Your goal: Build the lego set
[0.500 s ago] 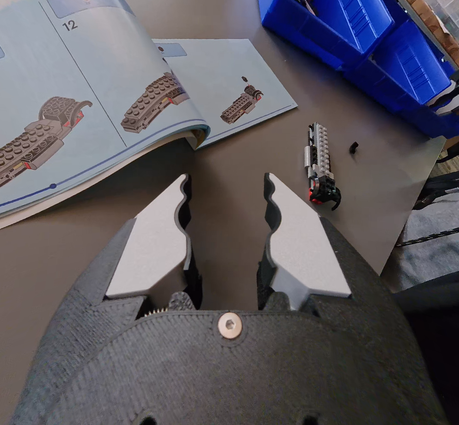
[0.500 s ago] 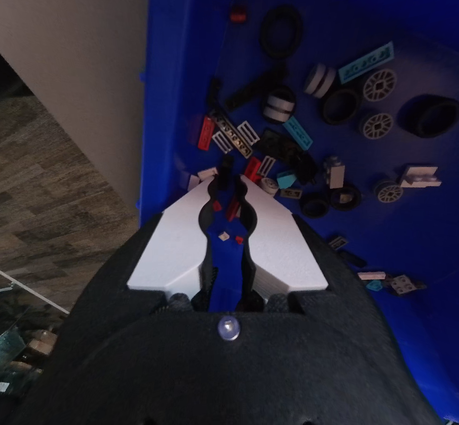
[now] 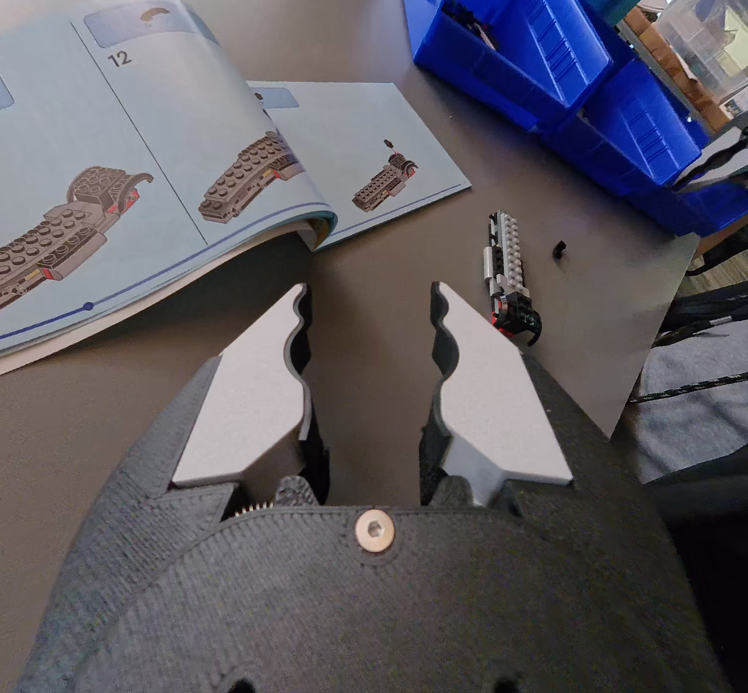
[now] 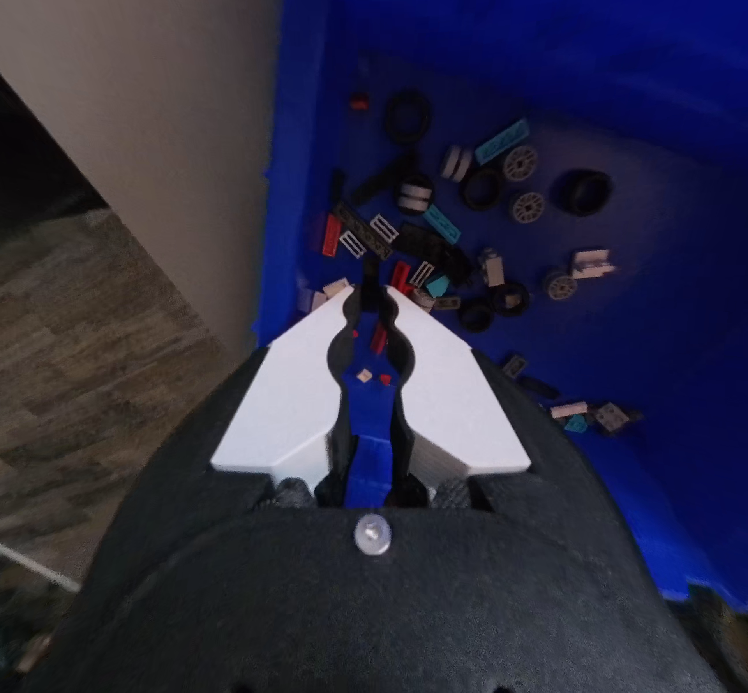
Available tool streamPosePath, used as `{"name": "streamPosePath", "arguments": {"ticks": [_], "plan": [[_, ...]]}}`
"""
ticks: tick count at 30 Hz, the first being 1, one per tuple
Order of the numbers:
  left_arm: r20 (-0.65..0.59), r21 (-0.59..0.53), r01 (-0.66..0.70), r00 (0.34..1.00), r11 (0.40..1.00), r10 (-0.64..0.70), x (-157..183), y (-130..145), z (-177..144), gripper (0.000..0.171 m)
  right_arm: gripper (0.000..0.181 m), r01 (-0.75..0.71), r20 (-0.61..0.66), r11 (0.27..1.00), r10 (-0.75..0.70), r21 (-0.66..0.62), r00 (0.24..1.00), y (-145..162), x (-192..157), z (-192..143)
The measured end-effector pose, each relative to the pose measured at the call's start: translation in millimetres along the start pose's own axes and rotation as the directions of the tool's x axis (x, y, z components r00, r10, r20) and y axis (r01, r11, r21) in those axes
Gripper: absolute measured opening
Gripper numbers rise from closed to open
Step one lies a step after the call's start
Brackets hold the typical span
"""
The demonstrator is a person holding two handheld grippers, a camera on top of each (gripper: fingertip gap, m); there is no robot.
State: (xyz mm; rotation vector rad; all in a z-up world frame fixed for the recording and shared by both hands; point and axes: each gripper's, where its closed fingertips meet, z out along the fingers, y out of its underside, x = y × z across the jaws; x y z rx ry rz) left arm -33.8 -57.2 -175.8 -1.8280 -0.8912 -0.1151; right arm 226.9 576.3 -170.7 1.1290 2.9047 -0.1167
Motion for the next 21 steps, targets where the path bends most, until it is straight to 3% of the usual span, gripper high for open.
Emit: {"name": "streamPosePath", "arguments": {"ticks": [4,9,14,21], "plan": [[-0.010,0.005,-0.001,1.000,1.000,0.001,1.5,-0.7,-0.7,0.058,0.012,0.025,-0.058,0.989,-0.017,0.149,0.998,-41.7,-14.0,-42.0],[-0.019,-0.038,-0.077,0.997,0.996,0.076,11.4,6.9,2.8,0.059,0.013,0.170,-0.073,0.912,-0.154,0.374,0.985,-145.5,-60.9,-69.1],[-0.110,-0.100,-0.162,0.982,0.982,0.151,43.3,27.2,6.4,0.063,0.012,0.319,-0.048,0.784,-0.349,0.533,0.936,-268.3,-119.4,-49.5],[-0.183,-0.185,-0.298,0.947,0.937,0.265,79.9,54.5,16.6,0.069,0.012,0.388,0.017,0.625,-0.540,0.678,0.841,-423.8,-185.3,1.6]]}}
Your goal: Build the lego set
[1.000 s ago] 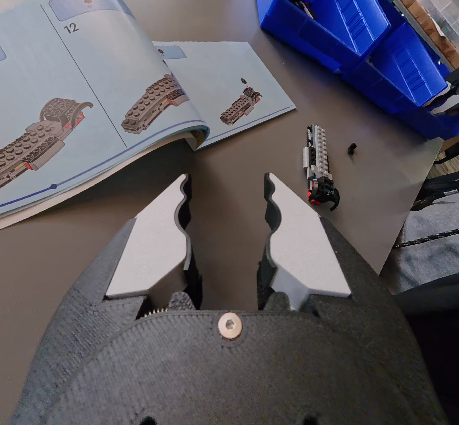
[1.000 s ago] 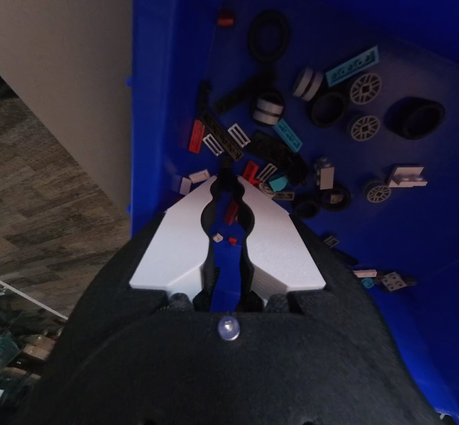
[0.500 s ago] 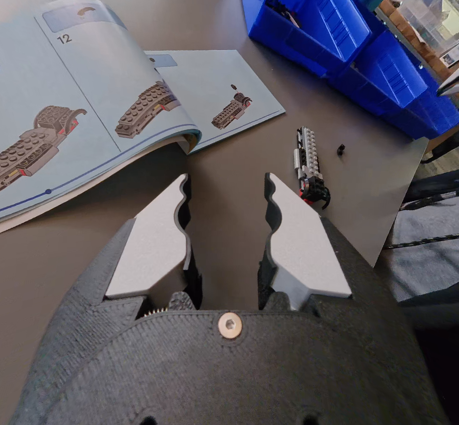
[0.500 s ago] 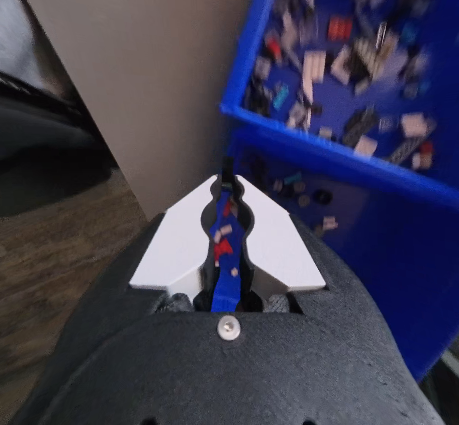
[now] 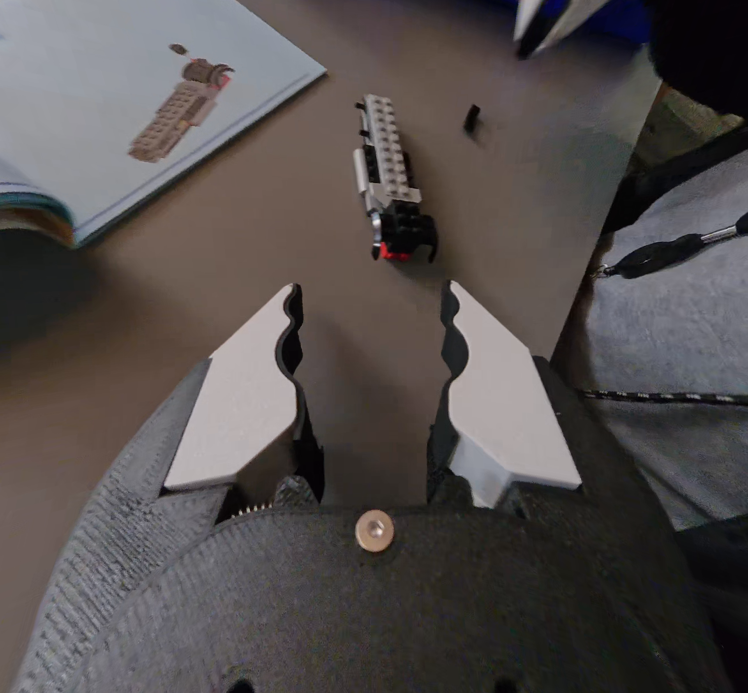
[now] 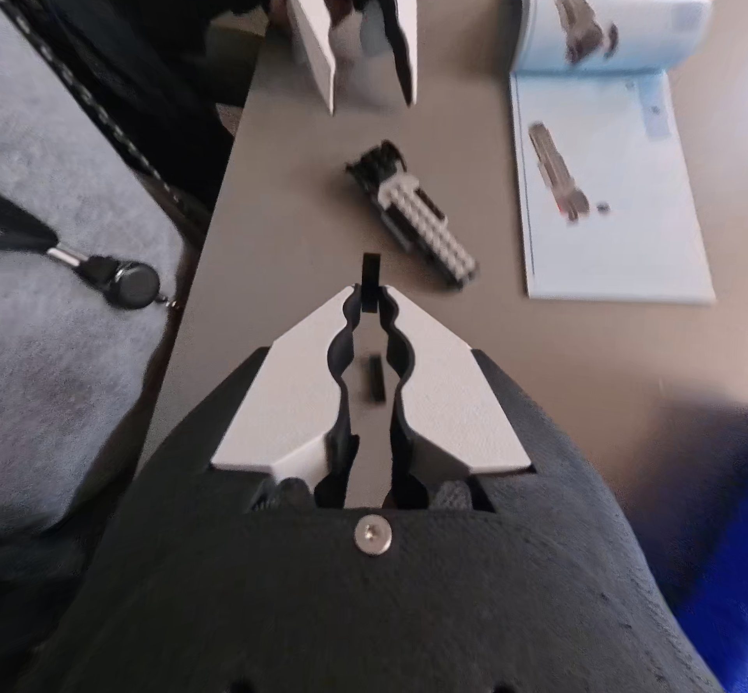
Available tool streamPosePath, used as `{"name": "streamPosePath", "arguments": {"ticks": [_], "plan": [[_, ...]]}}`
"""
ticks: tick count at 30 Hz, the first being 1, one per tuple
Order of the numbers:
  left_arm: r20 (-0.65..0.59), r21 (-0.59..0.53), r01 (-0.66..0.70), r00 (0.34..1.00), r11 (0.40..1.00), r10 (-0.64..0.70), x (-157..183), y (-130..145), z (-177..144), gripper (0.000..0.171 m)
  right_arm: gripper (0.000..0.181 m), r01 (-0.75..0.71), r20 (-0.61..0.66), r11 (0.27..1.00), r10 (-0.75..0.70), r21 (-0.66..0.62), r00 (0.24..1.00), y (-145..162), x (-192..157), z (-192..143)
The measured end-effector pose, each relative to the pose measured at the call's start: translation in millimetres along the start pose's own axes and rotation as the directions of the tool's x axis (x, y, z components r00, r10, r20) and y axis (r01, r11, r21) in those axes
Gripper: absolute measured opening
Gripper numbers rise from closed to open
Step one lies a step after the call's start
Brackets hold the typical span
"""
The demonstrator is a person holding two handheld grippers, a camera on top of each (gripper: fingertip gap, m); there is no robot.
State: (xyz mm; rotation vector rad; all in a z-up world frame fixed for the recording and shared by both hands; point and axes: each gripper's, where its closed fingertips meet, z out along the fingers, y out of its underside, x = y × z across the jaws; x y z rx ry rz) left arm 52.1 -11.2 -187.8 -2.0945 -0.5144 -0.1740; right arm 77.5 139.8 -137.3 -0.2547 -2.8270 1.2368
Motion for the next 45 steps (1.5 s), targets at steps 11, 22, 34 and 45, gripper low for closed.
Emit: {"name": "streamPosePath", "arguments": {"ticks": [11,22,34,45], "plan": [[-0.084,0.019,0.045,0.996,0.999,-0.043,7.2,-4.0,0.8,0.068,0.012,0.154,0.232,0.986,-0.135,-0.067,0.963,-55.8,3.8,97.4],[-0.096,0.018,0.057,0.994,0.998,-0.055,6.5,-4.5,1.2,0.068,0.012,0.220,0.297,0.963,-0.168,-0.154,0.940,-52.2,8.6,117.1],[-0.102,0.001,0.046,0.994,0.999,-0.045,8.2,-2.6,3.0,0.068,0.012,0.248,0.307,0.954,-0.189,-0.165,0.933,-49.3,9.8,124.0],[-0.105,-0.005,0.044,0.994,0.999,-0.045,8.5,-1.9,3.7,0.068,0.012,0.223,0.271,0.966,-0.183,-0.126,0.945,-52.9,15.7,118.6]]}}
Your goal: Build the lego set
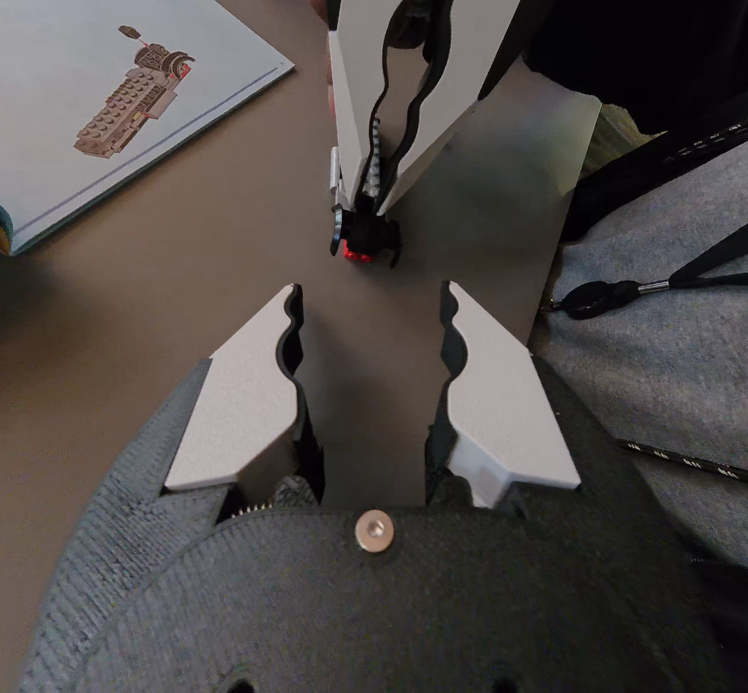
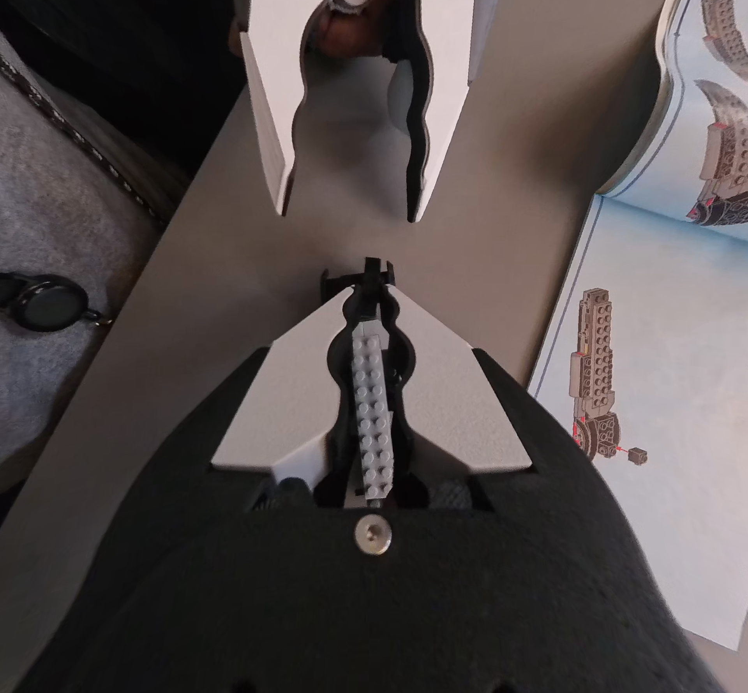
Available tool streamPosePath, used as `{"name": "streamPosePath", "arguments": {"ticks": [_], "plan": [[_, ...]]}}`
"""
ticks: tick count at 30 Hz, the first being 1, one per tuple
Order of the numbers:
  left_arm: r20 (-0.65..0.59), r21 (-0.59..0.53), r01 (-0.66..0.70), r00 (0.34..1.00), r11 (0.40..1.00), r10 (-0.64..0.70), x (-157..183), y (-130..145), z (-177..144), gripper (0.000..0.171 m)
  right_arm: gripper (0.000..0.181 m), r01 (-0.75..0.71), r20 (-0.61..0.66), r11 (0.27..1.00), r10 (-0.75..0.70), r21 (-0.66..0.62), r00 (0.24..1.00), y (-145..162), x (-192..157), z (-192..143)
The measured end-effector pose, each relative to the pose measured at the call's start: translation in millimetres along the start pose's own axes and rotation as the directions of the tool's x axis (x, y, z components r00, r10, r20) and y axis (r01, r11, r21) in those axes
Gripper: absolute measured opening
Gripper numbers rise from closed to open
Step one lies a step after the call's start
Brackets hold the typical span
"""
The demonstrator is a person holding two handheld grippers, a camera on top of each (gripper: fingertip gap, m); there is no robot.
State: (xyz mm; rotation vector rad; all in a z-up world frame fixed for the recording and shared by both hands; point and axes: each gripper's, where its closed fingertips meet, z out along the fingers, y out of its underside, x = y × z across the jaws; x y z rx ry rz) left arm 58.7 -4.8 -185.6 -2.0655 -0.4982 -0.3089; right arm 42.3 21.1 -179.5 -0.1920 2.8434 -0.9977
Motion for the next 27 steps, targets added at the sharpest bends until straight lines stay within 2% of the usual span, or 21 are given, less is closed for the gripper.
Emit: {"name": "streamPosePath", "arguments": {"ticks": [19,27], "plan": [[-0.011,0.006,0.012,1.000,1.000,-0.012,-0.3,-0.9,-0.6,0.068,0.014,-0.027,-0.016,0.999,0.027,0.034,0.999,4.4,3.3,-7.3],[0.000,0.037,0.011,1.000,0.999,-0.011,-0.4,-4.0,-4.0,0.068,0.041,-0.020,-0.068,1.000,0.020,0.011,0.997,25.8,2.3,-21.2]]}}
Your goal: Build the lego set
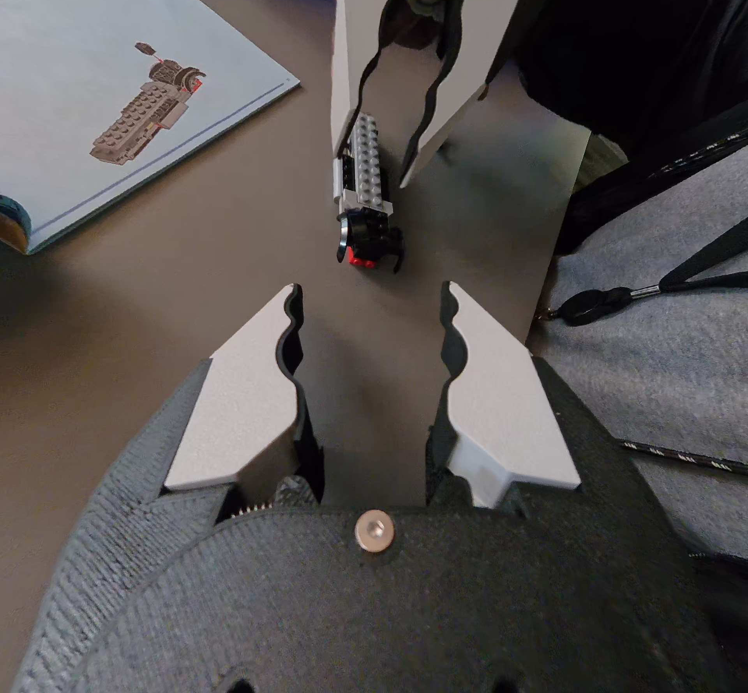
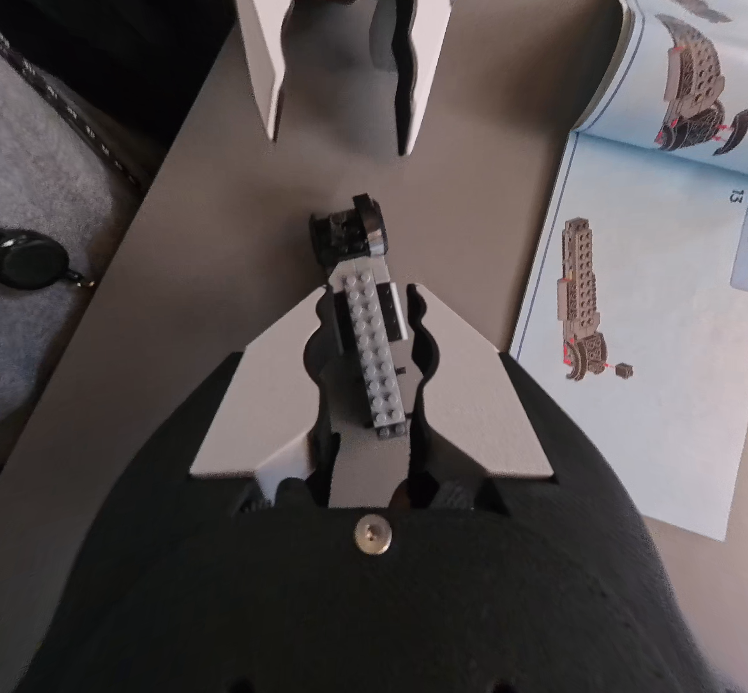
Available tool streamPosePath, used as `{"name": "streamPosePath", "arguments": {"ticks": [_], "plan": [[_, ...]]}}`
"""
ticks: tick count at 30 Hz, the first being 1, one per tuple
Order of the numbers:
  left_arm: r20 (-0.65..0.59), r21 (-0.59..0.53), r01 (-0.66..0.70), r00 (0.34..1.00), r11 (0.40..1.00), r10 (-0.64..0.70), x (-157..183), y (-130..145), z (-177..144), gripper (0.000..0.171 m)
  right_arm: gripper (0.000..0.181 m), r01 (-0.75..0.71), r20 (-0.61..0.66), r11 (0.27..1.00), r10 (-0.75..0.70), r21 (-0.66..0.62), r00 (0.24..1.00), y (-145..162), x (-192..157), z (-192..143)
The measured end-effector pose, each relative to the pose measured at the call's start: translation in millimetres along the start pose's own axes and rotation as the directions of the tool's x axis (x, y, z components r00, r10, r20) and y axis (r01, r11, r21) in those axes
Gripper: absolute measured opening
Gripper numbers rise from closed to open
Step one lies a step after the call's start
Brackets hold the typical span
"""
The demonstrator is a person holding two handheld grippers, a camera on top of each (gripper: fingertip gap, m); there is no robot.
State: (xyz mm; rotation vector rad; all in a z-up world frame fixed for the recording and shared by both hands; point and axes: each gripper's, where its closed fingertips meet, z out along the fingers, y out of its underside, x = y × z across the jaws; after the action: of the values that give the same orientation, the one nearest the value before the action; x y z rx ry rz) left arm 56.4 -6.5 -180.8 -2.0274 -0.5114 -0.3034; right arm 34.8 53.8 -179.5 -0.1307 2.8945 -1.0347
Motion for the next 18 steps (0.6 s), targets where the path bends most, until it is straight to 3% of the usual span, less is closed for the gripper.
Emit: {"name": "streamPosePath", "arguments": {"ticks": [8,18], "plan": [[0.004,0.059,0.060,0.998,0.996,-0.060,-2.0,-5.3,-6.4,0.068,0.061,0.025,-0.023,0.998,-0.026,-0.057,0.999,24.4,0.2,0.6],[-0.013,0.112,0.193,0.981,0.975,-0.193,2.0,-5.4,-11.1,0.068,0.039,-0.025,-0.097,0.999,0.020,-0.047,0.995,34.7,5.6,4.6]]}}
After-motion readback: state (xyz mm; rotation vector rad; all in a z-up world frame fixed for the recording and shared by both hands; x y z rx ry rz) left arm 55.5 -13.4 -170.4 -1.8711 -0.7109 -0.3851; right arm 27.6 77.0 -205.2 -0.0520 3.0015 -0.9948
